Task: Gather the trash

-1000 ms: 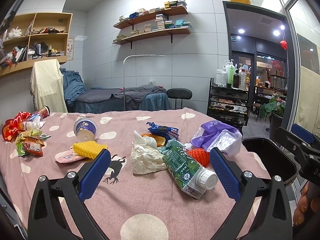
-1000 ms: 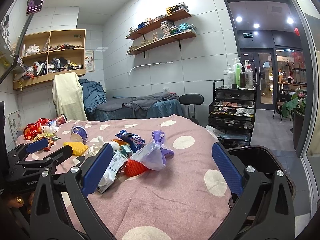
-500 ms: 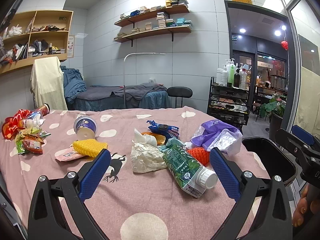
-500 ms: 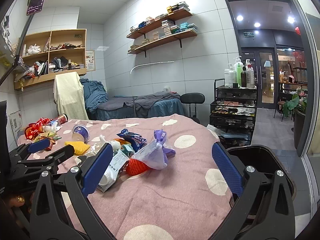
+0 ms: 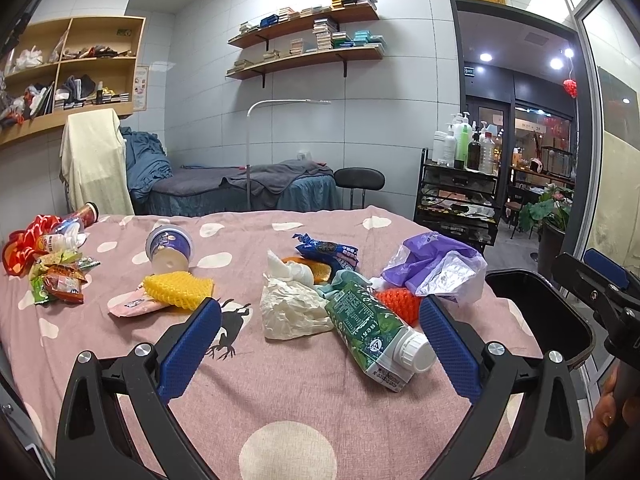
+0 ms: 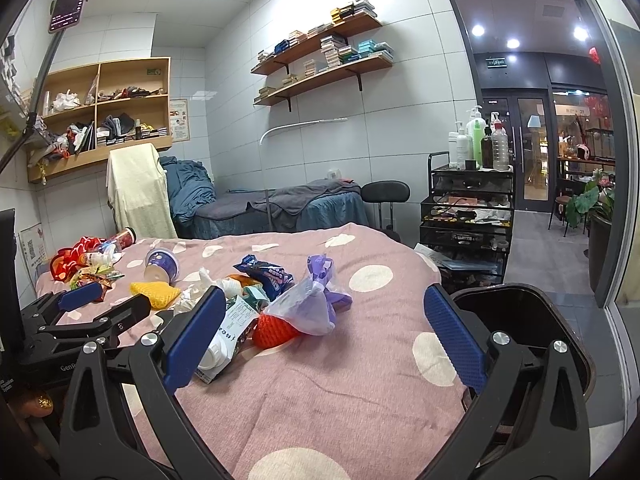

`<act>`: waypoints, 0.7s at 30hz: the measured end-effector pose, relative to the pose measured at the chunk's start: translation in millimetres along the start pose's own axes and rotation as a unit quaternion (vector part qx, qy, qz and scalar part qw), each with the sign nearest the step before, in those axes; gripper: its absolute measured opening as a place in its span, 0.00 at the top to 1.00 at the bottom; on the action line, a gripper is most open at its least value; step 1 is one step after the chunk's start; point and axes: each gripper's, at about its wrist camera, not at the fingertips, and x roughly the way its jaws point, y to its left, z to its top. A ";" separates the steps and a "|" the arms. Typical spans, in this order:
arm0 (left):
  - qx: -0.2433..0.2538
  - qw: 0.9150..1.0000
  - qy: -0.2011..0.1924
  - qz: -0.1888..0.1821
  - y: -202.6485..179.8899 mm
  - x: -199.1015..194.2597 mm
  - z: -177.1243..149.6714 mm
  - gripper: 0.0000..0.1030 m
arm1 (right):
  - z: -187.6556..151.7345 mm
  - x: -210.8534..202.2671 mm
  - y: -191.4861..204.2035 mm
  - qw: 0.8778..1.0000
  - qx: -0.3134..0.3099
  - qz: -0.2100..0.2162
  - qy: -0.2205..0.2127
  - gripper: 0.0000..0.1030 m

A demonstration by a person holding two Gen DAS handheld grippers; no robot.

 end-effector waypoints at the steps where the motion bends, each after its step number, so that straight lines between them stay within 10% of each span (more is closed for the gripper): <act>1: 0.000 1.000 0.000 0.000 0.2 0.1 -0.5 0.05 | -0.2 -0.3 0.1 1.000 0.001 0.000 0.000 0.05; 21: -0.002 1.000 0.011 -0.005 -0.2 4.3 -4.5 0.05 | -2.3 2.2 -3.3 1.000 0.006 -0.002 0.008 0.05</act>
